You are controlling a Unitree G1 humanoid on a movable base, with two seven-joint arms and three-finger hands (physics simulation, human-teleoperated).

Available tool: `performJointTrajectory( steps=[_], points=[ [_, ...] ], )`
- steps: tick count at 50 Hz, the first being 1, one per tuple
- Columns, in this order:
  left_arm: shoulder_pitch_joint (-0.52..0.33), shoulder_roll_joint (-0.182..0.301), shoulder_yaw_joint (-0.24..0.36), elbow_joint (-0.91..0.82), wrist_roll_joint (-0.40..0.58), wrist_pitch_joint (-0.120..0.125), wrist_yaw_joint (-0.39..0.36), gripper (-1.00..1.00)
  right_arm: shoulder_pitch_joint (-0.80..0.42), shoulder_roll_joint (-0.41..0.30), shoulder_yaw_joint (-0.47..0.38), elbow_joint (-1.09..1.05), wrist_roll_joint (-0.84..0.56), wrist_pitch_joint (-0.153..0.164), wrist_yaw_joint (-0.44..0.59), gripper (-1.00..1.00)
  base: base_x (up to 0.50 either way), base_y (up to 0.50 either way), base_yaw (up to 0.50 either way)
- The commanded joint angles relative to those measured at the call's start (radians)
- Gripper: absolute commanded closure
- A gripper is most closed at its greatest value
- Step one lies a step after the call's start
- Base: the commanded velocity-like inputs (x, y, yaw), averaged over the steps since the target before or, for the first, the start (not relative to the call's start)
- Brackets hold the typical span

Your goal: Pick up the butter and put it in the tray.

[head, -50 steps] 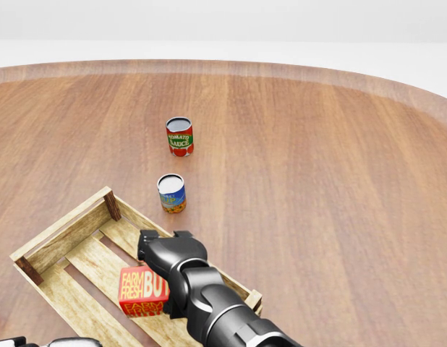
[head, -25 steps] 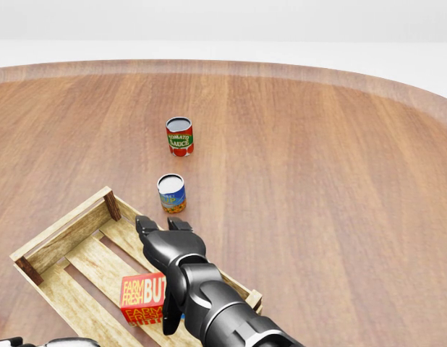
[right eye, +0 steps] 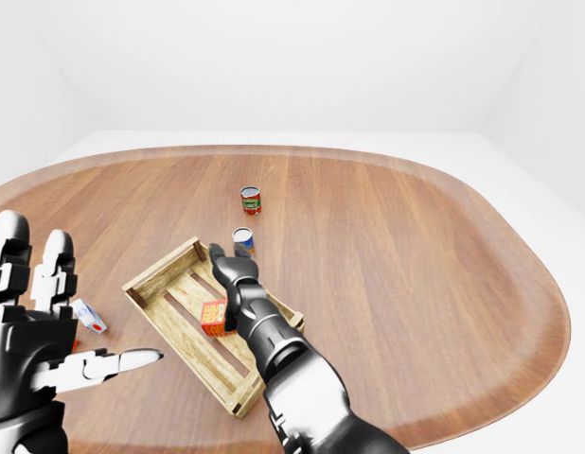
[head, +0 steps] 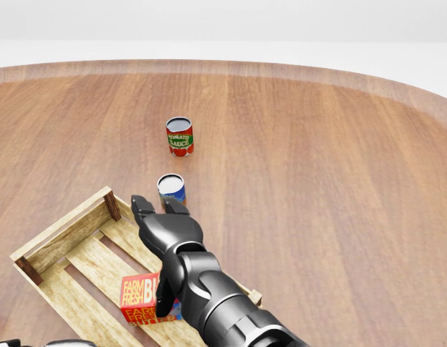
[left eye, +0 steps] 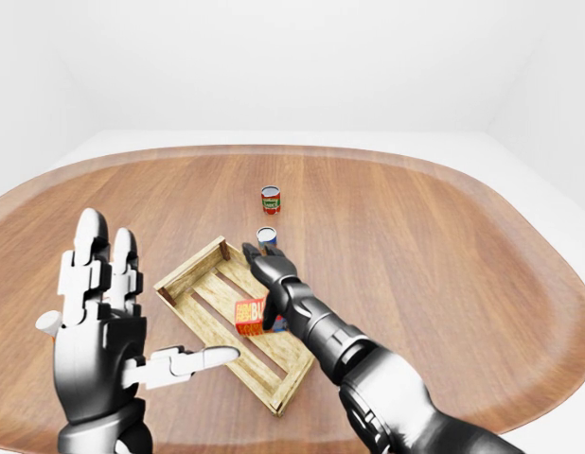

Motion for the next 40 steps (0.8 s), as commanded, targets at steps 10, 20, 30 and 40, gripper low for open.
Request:
performJointTrajectory(
  steps=[10,20,30,40],
  points=[
    [0.005,0.006,-0.023,0.005,0.016,0.0,0.003,-1.0,0.128,-0.041,0.065,-0.453,-0.049,0.0,0.066,-1.0,0.0,0.0,0.0],
    [0.004,0.008,-0.022,0.009,0.012,0.0,0.004,-1.0,0.293,-0.097,0.08,-0.82,-0.19,0.0,0.218,-1.0,0.0,0.0,0.0],
    [0.0,0.017,-0.044,0.017,0.025,0.0,0.019,-1.0,0.435,-0.145,0.054,-1.188,-0.319,0.0,0.348,-1.0,0.0,0.0,0.0],
    [-0.003,0.022,-0.056,0.015,0.031,0.0,0.028,-1.0,0.566,-0.171,0.043,-1.46,-0.377,0.0,0.404,-1.0,0.0,0.0,0.0]
  ],
)
